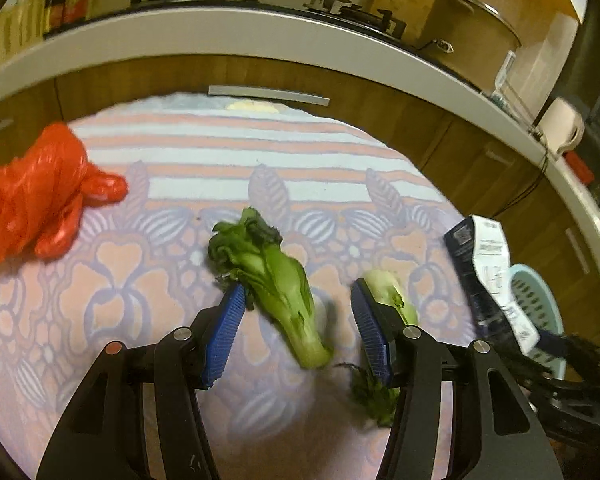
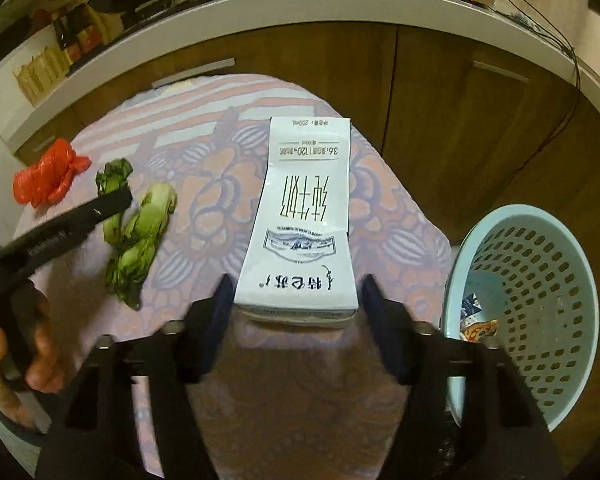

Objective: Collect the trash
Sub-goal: 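Grasp the white milk carton with the right gripper while the left gripper grasps a bok choy stalk, then carry the carton and bok choy over the blue wastebasket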

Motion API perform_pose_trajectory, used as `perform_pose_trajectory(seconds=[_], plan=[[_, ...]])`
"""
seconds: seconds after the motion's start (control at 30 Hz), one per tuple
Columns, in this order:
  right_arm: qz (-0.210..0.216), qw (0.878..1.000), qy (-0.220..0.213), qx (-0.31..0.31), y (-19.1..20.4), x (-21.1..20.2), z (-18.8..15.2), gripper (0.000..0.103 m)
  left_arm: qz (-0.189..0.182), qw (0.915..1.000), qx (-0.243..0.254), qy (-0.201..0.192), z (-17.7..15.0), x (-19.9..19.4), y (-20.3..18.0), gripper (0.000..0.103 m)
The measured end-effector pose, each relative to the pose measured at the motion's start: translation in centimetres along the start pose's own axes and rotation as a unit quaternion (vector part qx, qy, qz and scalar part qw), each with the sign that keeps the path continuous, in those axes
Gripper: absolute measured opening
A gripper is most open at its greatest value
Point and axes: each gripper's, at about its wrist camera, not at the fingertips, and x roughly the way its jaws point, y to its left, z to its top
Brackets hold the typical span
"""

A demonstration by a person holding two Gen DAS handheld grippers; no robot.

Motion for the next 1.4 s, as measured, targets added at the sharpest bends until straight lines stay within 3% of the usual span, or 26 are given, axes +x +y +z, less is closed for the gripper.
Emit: perform_pose_trajectory(seconds=[0.13,0.27,0.37,0.5,0.57,0.6,0.83,1.0,1.4], plan=[[0.006,0.999,-0.014,0.030,-0.3,0.1,0.6,0.076,0.048,0.9980,0.040,-0.012,-0.4,0.2,-0.9,0.028],[0.005,0.998,-0.021,0.051,-0.3,0.8,1.3,0.076,0.008,0.9996,0.018,-0.022,-0.5,-0.5,0.4,0.022],[-0.024,0.998,-0.019,0.055,-0.1,2.0,1.7,0.076,-0.014,0.9993,0.005,-0.033,-0.5,-1.2,0.9,0.021],[-0.042,0.998,-0.013,0.054,0.1,3.2,1.9,0.074,-0.011,0.9991,0.013,-0.038,-0.8,-1.4,0.4,0.021],[-0.052,0.998,-0.016,0.045,0.4,3.2,1.9,0.054,-0.012,0.9990,0.018,-0.038,-0.8,-1.5,0.1,0.021],[-0.050,0.998,-0.016,0.039,0.6,3.2,1.9,0.051,-0.013,0.9989,0.021,-0.039,-0.8,-1.6,-0.1,0.021],[-0.047,0.998,-0.041,0.033,0.5,1.1,1.6,0.051,-0.024,0.9975,0.042,-0.051,-1.0,-3.1,-2.0,0.021],[-0.053,0.995,-0.066,0.043,-1.0,-1.5,1.4,0.051,-0.054,0.9955,0.049,-0.061,-0.8,-4.8,-4.1,0.021],[-0.107,0.985,-0.125,0.060,-6.4,-8.1,-0.1,0.051,-0.139,0.9814,0.119,-0.057,-1.7,-6.0,-15.0,0.021]])
